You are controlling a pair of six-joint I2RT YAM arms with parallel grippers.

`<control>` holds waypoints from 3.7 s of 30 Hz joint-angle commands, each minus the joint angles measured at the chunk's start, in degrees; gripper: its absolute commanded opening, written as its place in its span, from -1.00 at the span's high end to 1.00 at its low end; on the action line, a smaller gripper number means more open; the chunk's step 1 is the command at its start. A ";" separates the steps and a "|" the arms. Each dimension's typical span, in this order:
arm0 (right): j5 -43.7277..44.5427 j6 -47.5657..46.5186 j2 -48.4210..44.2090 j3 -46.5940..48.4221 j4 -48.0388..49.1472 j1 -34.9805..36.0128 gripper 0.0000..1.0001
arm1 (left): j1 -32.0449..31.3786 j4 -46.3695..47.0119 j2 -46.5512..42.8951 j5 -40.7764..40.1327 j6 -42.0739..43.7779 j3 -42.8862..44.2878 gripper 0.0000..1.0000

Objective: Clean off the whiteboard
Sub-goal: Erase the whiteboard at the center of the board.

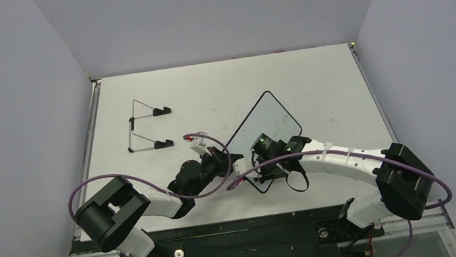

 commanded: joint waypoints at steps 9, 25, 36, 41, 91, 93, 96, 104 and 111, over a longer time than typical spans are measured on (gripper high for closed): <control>-2.10 9.84 -1.51 3.67 5.77 -10.14 1.00 | -0.27 5.43 -1.20 2.13 -0.30 0.48 1.00; -13.44 12.01 -6.90 2.11 5.18 -21.76 1.00 | -0.47 6.47 -0.74 2.13 -0.86 0.28 1.00; -7.17 9.30 -2.31 1.83 5.15 -13.13 1.00 | -0.44 6.29 -1.64 2.13 -0.57 -0.39 1.00; 1.23 15.89 -1.48 1.30 12.03 -13.80 1.00 | -0.36 6.57 -1.28 2.13 -0.63 -0.27 1.00; -0.11 22.78 -1.13 1.58 15.16 -16.94 1.00 | -0.10 6.64 -1.62 3.89 -0.41 -0.53 1.00; 0.05 22.81 -0.97 1.29 15.50 -17.31 1.00 | -0.17 6.65 -1.35 4.01 -0.41 -0.32 1.00; -0.65 22.01 0.04 1.80 14.36 -17.15 1.00 | -0.27 6.65 -1.17 4.20 -0.50 -0.12 1.00; -13.20 11.56 1.47 4.35 2.83 -13.23 1.00 | -0.27 6.30 -1.69 4.19 -0.53 -0.28 1.00; -3.21 18.17 0.40 3.20 9.76 -15.67 1.00 | -0.33 6.30 -1.95 4.02 -0.41 -0.50 1.00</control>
